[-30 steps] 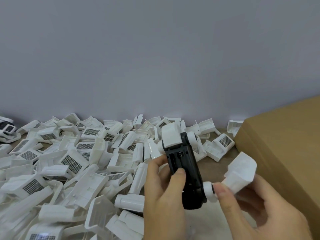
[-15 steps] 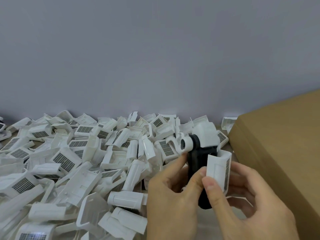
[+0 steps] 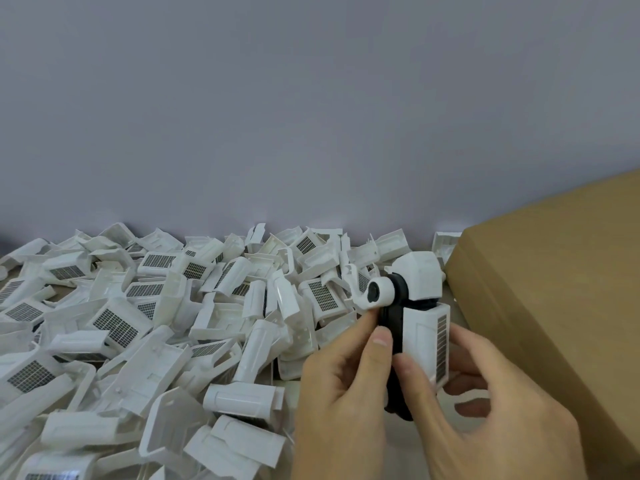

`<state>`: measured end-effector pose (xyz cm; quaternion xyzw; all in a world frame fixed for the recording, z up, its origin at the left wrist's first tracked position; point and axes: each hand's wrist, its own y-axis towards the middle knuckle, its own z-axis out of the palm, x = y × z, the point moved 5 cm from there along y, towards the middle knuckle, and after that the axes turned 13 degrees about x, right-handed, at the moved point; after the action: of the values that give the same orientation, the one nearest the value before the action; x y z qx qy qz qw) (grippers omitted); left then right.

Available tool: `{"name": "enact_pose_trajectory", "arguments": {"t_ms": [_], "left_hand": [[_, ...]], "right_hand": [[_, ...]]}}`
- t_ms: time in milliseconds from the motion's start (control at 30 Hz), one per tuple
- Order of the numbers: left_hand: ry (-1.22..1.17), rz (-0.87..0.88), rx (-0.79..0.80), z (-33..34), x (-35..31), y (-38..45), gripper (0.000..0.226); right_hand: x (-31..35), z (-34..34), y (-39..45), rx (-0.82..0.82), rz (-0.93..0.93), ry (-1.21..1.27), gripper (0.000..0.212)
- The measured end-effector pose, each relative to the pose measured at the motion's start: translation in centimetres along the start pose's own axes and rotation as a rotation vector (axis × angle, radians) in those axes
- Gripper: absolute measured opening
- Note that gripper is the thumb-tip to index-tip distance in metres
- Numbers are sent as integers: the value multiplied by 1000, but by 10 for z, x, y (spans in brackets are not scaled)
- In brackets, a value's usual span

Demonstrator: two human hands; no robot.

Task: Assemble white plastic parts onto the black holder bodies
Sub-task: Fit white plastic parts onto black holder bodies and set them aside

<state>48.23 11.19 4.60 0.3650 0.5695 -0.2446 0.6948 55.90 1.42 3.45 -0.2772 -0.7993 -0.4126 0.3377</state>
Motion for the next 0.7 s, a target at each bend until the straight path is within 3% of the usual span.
{"name": "enact_pose_trajectory", "arguments": {"t_ms": [100, 333, 700], "left_hand": [[2, -38, -29, -3, 1, 0, 69], [71, -62, -71, -4, 5, 1, 58], [-38, -50, -79, -4, 10, 3, 66]], "right_hand": [[4, 3, -1, 39, -61, -123, 60], [9, 1, -2, -8, -95, -139, 58], [11, 1, -4, -75, -39, -7, 57]]}}
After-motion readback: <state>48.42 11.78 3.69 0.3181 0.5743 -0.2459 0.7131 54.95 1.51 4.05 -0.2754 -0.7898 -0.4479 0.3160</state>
